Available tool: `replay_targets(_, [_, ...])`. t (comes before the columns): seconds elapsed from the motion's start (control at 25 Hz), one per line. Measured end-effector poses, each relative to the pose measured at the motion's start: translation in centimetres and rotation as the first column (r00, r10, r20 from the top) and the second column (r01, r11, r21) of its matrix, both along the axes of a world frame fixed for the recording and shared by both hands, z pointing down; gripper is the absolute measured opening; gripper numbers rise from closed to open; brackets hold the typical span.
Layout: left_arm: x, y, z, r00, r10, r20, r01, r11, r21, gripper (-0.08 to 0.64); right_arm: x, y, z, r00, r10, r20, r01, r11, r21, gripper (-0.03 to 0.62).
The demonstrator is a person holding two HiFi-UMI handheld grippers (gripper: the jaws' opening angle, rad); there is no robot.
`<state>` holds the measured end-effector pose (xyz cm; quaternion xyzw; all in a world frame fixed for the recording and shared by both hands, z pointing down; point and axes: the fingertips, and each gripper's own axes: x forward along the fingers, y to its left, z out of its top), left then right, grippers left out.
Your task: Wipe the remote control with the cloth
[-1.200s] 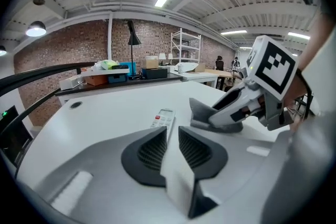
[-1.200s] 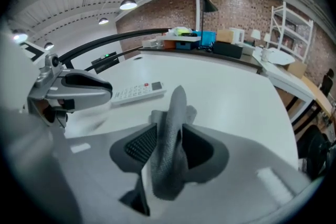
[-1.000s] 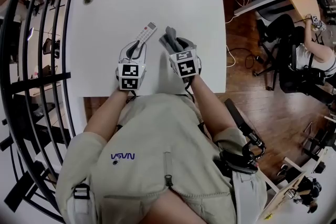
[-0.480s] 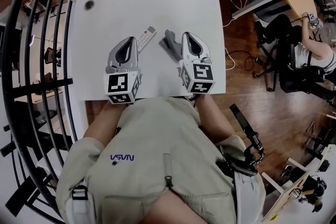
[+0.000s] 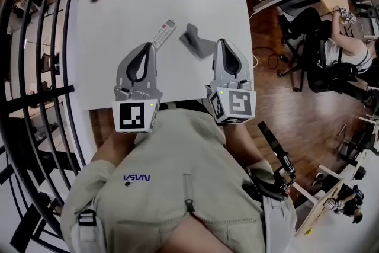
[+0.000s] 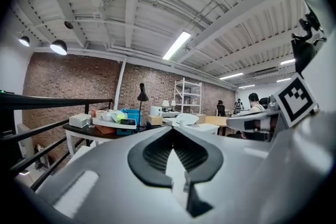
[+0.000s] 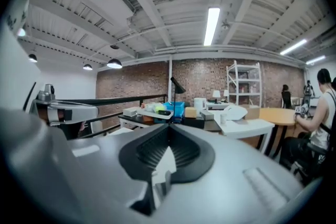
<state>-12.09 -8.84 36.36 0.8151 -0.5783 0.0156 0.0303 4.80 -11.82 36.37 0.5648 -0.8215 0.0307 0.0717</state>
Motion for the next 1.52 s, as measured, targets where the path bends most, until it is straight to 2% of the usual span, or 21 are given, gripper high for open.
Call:
replay_targets(0.12, [0.9, 1.1, -0.9, 0.997, 0.021, -0.068, -0.021, 1.0, -0.004, 0.005, -0.6, 1.5, -0.6, 1.0, 0.006, -0.014, -0.006, 1.0, 0.018, 0.005])
replay_targets(0.36, [2.1, 3.4, -1.2, 0.997, 0.008, -0.082, -0.006, 1.0, 0.017, 0.005, -0.4, 4.6, -1.4, 1.0, -0.026, -0.014, 0.027, 0.998, 0.061, 0.005])
replay_targets(0.56, [4.0, 6.1, -1.1, 1.0, 0.006, 0.029, -0.007, 0.998, 0.06, 0.005, 0.7, 7.5, -2.4, 0.996, -0.087, 0.0, 0.086, 0.991, 0.1, 0.005])
replay_targets(0.96, [8.9, 12.7, -1.8, 0.991, -0.105, 0.082, 0.099, 0.993, 0.07, 0.005, 4.4, 12.2, -1.7, 0.981, -0.186, 0.063, 0.178, 0.978, 0.112, 0.004])
replay_targets(1.16, [8.9, 15.0, -1.8, 0.99, -0.117, 0.077, 0.112, 0.991, 0.071, 0.005, 4.7, 14.1, -1.7, 0.982, -0.175, 0.077, 0.165, 0.98, 0.113, 0.004])
replay_targets(1.36, [8.6, 15.8, -1.8, 0.992, -0.08, 0.097, 0.073, 0.994, 0.079, 0.005, 4.2, 15.3, -2.7, 0.986, -0.156, 0.058, 0.147, 0.98, 0.135, 0.003])
replay_targets(1.52, [7.4, 16.8, -2.3, 0.992, -0.064, 0.104, 0.054, 0.995, 0.088, 0.005, 3.7, 16.4, -2.8, 0.989, -0.12, 0.083, 0.11, 0.986, 0.124, 0.003])
